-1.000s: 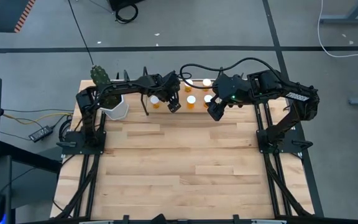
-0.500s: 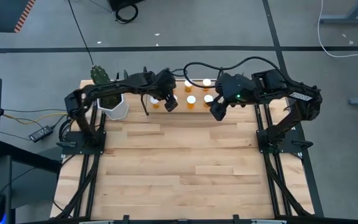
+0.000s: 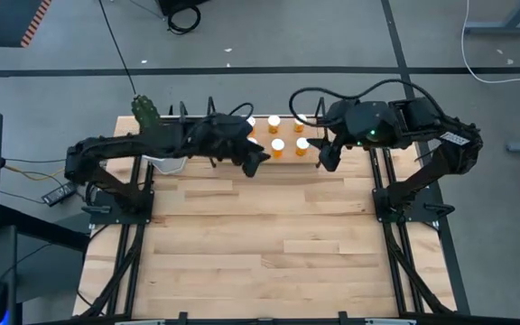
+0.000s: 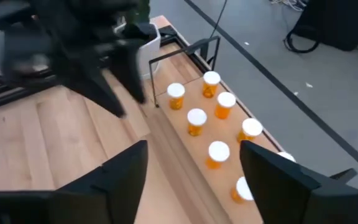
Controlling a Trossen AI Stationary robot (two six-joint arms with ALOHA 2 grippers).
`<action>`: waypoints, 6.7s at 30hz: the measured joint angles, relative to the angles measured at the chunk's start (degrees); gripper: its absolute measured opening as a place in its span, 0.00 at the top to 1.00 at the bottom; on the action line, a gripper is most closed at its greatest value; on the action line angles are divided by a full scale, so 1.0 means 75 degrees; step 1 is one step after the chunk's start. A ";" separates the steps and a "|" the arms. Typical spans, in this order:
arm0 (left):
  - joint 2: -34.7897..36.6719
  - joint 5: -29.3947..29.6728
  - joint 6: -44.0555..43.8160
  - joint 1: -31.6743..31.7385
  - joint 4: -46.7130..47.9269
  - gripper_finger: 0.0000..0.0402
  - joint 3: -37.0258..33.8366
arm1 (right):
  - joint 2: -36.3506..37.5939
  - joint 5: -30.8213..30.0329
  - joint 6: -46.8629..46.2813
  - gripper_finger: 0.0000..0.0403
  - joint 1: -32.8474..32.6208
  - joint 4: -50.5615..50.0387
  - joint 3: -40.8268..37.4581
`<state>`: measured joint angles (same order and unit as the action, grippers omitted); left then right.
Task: Pick and place medicine bottles onto shelf by color
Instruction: Return to Home Position
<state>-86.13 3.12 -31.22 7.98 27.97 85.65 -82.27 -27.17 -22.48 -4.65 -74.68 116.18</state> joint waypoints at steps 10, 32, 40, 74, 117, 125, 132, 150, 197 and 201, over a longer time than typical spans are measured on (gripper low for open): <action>0.0859 0.0329 -0.0149 -0.1014 0.0627 0.97 0.0002 | 0.2126 0.0065 -0.1090 0.67 -0.0281 0.2296 -0.3635; 0.5345 0.0656 -0.1326 -0.1198 -0.4755 1.00 -0.6831 | 0.5960 0.1129 -0.2351 0.99 0.0148 0.9823 -1.0876; 0.6320 0.0747 -0.1294 -0.1094 -0.6691 1.00 -0.9259 | 0.6185 0.2032 -0.2514 0.99 0.1105 1.1575 -1.2694; 0.7339 0.0897 -0.1046 -0.0992 -0.8369 0.95 -1.1357 | 0.6284 0.4588 -0.2265 0.99 0.2702 1.5599 -1.5440; 0.7338 0.0894 0.3992 -0.0992 -0.8207 0.90 -1.1366 | 0.6278 0.5090 0.0804 0.96 0.2699 1.2937 -1.4778; 0.7339 0.0894 0.3992 -0.0992 -0.8207 0.92 -1.1369 | 0.6278 0.5090 0.0801 0.96 0.2699 1.2939 -1.4778; 0.7339 0.0894 0.3989 -0.0992 -0.8207 0.92 -1.1369 | 0.6278 0.5090 0.0801 0.96 0.2699 1.2939 -1.4778; 0.7338 0.0894 0.3989 -0.0992 -0.8209 0.92 -1.1369 | 0.6278 0.5090 0.0801 0.96 0.2699 1.2942 -1.4778; 0.7339 0.0894 0.3986 -0.0992 -0.8208 0.90 -1.1372 | 0.6278 0.5088 0.0801 0.96 0.2702 1.2942 -1.4778; 0.7337 0.0894 0.3988 -0.0992 -0.8210 0.90 -1.1369 | 0.6278 0.5087 0.0801 0.96 0.2699 1.2942 -1.4778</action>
<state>-31.11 9.82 -1.31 0.54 -33.61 0.38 -35.18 10.98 -16.47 15.60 22.39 5.34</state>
